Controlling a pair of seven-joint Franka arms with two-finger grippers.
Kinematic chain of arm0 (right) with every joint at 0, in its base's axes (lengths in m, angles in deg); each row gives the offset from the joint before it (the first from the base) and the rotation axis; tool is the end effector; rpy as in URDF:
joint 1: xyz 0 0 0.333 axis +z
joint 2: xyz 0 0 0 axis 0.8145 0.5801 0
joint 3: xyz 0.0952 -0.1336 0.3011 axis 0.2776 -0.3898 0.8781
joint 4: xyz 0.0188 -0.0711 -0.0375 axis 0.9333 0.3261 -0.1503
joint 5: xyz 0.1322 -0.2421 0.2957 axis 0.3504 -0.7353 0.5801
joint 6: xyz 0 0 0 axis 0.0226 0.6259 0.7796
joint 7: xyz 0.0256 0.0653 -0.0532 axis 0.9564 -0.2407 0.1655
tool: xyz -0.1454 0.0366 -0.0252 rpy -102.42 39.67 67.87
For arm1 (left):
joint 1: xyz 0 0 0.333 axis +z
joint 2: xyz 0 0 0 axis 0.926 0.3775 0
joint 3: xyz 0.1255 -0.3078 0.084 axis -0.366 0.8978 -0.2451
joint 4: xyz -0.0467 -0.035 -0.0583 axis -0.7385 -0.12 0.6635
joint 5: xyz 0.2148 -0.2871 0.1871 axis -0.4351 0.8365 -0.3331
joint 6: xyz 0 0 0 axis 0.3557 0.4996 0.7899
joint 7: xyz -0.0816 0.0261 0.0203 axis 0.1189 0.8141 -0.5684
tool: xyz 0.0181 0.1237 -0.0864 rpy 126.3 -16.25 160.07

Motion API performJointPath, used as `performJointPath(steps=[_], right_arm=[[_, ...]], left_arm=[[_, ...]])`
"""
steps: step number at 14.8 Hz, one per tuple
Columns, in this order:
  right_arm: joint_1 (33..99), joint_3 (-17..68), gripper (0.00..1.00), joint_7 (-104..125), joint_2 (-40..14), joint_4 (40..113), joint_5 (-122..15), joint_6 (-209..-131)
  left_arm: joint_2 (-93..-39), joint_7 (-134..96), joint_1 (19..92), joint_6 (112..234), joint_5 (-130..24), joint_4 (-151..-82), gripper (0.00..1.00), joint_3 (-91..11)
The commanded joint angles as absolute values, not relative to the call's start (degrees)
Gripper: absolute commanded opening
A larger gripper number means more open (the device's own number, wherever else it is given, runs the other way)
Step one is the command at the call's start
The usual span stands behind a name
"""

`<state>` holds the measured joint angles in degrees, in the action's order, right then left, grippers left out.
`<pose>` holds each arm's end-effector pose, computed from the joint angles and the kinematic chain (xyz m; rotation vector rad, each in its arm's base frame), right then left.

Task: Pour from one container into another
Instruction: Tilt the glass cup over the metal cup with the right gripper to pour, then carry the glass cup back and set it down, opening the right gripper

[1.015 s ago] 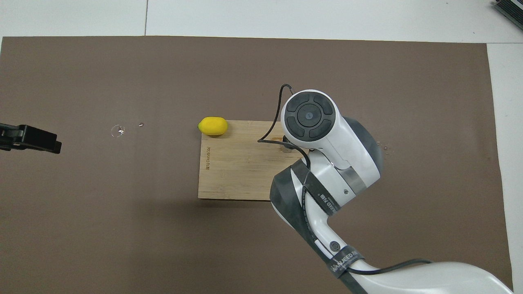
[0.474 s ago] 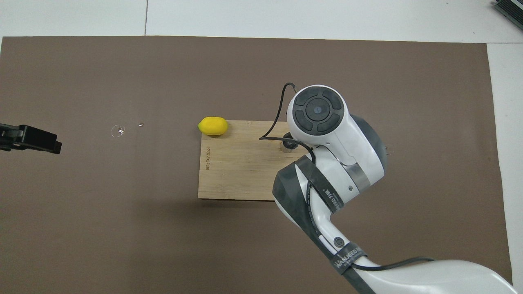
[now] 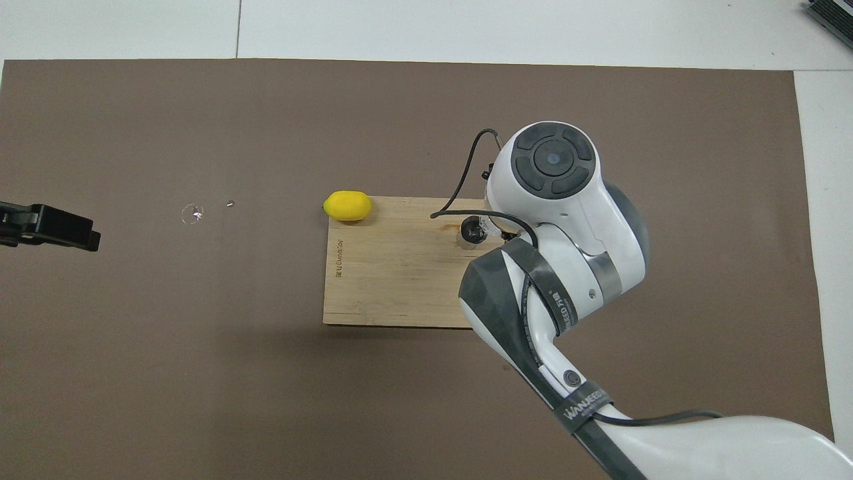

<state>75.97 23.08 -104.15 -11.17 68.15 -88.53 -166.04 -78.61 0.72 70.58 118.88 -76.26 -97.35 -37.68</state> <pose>0.6071 0.2841 0.4123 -2.4248 1.9955 -0.0877 0.5351 -0.0329 0.6240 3.1008 -0.1968 -0.0923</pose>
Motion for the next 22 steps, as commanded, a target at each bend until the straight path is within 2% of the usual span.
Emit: performJointPath(steps=[1,9,16,22], right_arm=[[74.2,23.6,0.09,-104.3,-11.1,68.2,-85.0,-166.3],[66.2,23.6,0.08,-96.5,-11.7,72.7,-68.0,-170.5],[52.0,23.6,0.08,-70.0,-15.1,86.1,-45.9,-172.7],[44.4,23.6,0.07,-55.1,-12.0,89.7,-38.2,-171.6]], left_arm=[[-79.3,1.4,71.1,118.3,-75.7,-97.8,1.00,-37.5],[-79.3,1.4,71.1,118.3,-75.7,-97.8,1.00,-37.5],[-79.3,1.4,71.1,118.2,-75.7,-97.8,1.00,-37.6],[-79.3,1.5,71.1,118.3,-75.7,-97.8,1.00,-37.6]])
